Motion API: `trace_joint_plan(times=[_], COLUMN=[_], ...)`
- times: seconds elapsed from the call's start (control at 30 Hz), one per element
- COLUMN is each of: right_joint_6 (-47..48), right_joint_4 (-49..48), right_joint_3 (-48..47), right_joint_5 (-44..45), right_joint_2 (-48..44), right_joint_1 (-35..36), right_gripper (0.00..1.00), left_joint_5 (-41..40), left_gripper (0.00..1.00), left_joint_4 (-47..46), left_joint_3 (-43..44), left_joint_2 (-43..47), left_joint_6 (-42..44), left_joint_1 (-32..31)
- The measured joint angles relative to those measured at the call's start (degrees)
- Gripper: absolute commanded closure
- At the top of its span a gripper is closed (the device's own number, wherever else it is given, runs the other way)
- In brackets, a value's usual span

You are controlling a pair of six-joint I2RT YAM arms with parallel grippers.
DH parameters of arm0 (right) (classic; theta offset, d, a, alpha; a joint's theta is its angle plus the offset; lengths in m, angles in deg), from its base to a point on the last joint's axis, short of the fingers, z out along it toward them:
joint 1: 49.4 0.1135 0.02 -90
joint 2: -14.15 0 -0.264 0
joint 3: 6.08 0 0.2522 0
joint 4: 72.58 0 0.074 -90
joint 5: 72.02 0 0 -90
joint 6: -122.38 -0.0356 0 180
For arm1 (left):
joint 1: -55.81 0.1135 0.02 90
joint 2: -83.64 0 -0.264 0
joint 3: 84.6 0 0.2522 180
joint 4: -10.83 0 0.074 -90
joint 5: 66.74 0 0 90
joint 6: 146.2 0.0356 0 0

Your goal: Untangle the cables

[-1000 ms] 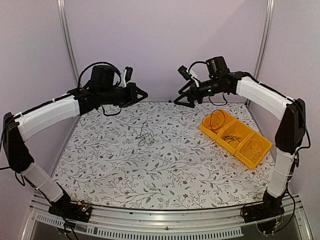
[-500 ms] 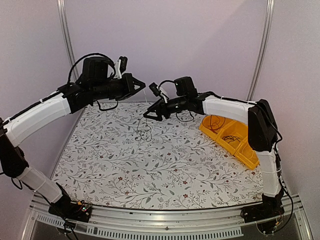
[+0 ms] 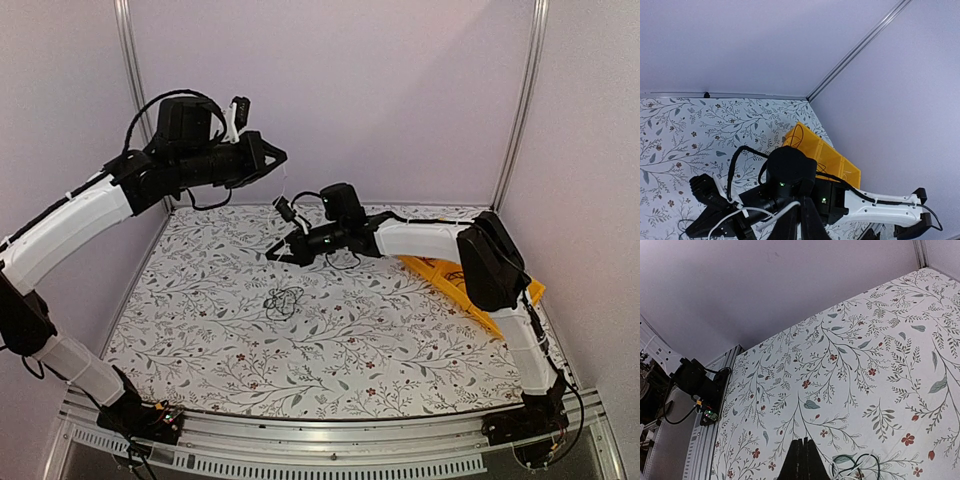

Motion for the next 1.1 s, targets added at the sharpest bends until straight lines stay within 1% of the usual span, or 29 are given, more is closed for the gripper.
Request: trace_joint_plan(times=[0.07,0.17,0.33,0.43,0.5,0.63,0.7,0.73,0.77,0.8,0.83,0.87,0.9,1.07,1.1], right_joint_6=[-0.09,-0.07,0.46,1.38,2.32,5.01,7.10,7.93,9.05,10.05,11.41,11.89,13.18,20.48,21.29], right_joint_4=[-0.11,-0.33,0.33,1.99,2.82,4.74,6.03,6.49,7.02,7.76,8.76,9.33,9.94,12.09,12.09], right_joint_3=[0.07,1.18,4.17,5.75,6.01,6.03,6.58,6.95,7.43,7.93,8.48,8.74,8.90,10.12,10.14], right_joint_5=[0.11,0.24,0.57,1.07,1.46,2.43,3.21,3.54,3.74,3.91,3.96,3.89,3.23,-1.62,-2.32], right_joint_2=[0.57,1.22,2.40,2.67,2.67,2.21,1.27,0.63,-0.11,-0.98,-2.21,-3.04,-4.02,-10.19,-11.06], right_joint_1=[-0.02,-0.09,-0.26,-0.55,-0.87,-2.19,-3.28,-3.74,-4.33,-4.81,-5.38,-5.68,-6.03,-6.64,-6.45], right_gripper=[1.00,1.00,1.00,0.99,0.97,0.86,0.83,0.79,0.72,0.62,0.47,0.34,0.26,0.02,0.01], left_joint_5=[-0.76,-1.88,-3.02,-3.26,-3.28,-3.23,-3.28,-3.28,-3.30,-3.32,-3.34,-3.37,-3.39,-3.43,-3.43], left_gripper=[1.00,1.00,1.00,1.00,1.00,1.00,1.00,1.00,1.00,1.00,1.00,1.00,1.00,1.00,1.00], left_joint_4=[1.20,2.49,1.90,0.81,0.13,-0.79,-1.01,-1.11,-1.40,-1.64,-2.23,-2.86,-3.52,-5.35,-5.44], left_joint_3=[2.10,7.78,17.94,20.94,21.27,21.24,21.22,21.11,20.74,20.41,19.80,19.15,18.29,14.58,14.21], left_joint_2=[-0.02,-0.07,-0.31,-0.66,-1.01,-2.58,-3.34,-3.54,-3.61,-3.61,-3.54,-3.48,-3.39,-3.34,-3.34], left_joint_6=[0.42,1.31,3.06,3.93,4.37,5.20,5.68,6.01,6.38,6.58,6.80,6.86,6.86,6.82,6.82], left_joint_1=[-0.07,-0.13,-0.37,-0.55,-0.68,-0.83,-0.87,-0.90,-0.90,-0.92,-0.92,-0.92,-0.92,-0.92,-0.92])
